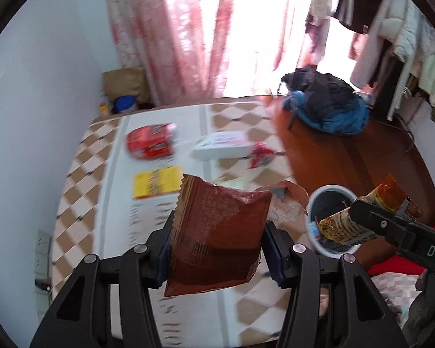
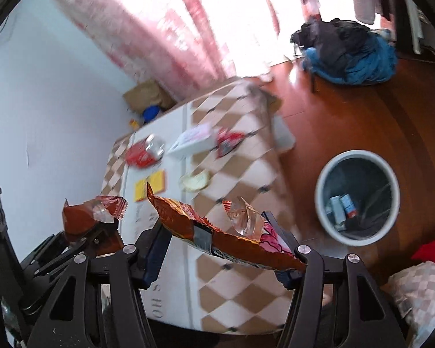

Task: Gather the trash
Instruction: 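Carry the wrapper and snack bag over the trash bin with both tools, then open both tools to drop the wrapper and bag into the bin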

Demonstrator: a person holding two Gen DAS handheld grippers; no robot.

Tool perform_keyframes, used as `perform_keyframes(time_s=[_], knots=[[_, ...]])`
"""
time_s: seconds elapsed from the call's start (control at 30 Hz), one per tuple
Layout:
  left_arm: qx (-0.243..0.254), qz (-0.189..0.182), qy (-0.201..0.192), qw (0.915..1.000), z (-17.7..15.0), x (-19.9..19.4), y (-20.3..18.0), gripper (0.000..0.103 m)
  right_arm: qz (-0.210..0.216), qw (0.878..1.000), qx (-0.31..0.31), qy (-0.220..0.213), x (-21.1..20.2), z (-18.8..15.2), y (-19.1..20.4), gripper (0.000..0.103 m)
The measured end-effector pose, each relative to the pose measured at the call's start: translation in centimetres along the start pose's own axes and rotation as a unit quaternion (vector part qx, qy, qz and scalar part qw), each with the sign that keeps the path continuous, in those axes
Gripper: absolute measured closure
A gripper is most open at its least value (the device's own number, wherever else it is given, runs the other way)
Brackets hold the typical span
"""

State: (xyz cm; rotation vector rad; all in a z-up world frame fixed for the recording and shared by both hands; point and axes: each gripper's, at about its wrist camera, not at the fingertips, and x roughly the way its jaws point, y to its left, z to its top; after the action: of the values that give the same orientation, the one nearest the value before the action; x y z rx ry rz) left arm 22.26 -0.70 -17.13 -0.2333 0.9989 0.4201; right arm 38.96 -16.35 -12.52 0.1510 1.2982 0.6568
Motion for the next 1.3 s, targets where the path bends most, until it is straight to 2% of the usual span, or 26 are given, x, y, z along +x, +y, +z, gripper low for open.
perform_keyframes(time_s=[0.2, 0.37, 0.5, 0.6, 0.67, 0.7, 0.8, 0.87, 0.93, 1.0, 1.17, 1.3], knots=[[0.040, -0.067, 0.021, 0.9968, 3.1, 4.1, -9.7, 0.053, -0.055, 0.997, 0.047, -0.023, -2.4, 2.9, -10.8, 0.040], [0.060, -0.129, 0.076, 0.9869, 4.6, 10.2, -18.6, 0.053, -0.091, 0.991, 0.097, 0.000, -0.6, 4.0, -21.4, 0.040], [0.063, -0.184, 0.166, 0.9666, 4.7, 18.1, -24.4, 0.053, -0.070, 0.985, 0.155, 0.040, 3.6, 3.7, -29.6, 0.040], [0.057, -0.189, 0.221, 0.9552, 4.4, 23.1, -26.7, 0.052, -0.053, 0.979, 0.189, 0.062, 7.0, 3.2, -33.8, 0.040], [0.053, -0.183, 0.254, 0.9483, 4.0, 26.2, -27.7, 0.045, -0.042, 0.974, 0.209, 0.071, 8.9, 2.7, -35.6, 0.039], [0.051, -0.181, 0.262, 0.9465, 4.0, 27.2, -28.0, 0.041, -0.037, 0.973, 0.213, 0.076, 9.7, 2.5, -36.3, 0.035], [0.048, -0.167, 0.280, 0.9439, 3.6, 29.4, -28.5, 0.016, -0.030, 0.970, 0.221, 0.097, 12.6, 1.6, -38.0, 0.014], [0.048, -0.157, 0.287, 0.9436, 3.3, 30.1, -28.6, 0.008, -0.028, 0.967, 0.221, 0.122, 14.2, 0.7, -38.2, 0.013], [0.053, -0.142, 0.286, 0.9461, 3.2, 30.1, -28.5, 0.007, -0.037, 0.966, 0.217, 0.136, 15.1, 0.1, -38.2, 0.004], [0.053, -0.134, 0.281, 0.9488, 2.8, 29.7, -28.1, 0.007, -0.049, 0.967, 0.203, 0.143, 15.3, -0.6, -38.1, 0.000], [0.071, -0.085, 0.248, 0.9625, 2.0, 27.3, -27.1, 0.007, -0.122, 0.969, 0.148, 0.158, 14.1, -1.3, -36.5, 0.000], [0.079, -0.064, 0.228, 0.9683, 1.2, 25.8, -26.2, 0.007, -0.161, 0.968, 0.116, 0.155, 12.8, -1.5, -34.8, 0.000]])
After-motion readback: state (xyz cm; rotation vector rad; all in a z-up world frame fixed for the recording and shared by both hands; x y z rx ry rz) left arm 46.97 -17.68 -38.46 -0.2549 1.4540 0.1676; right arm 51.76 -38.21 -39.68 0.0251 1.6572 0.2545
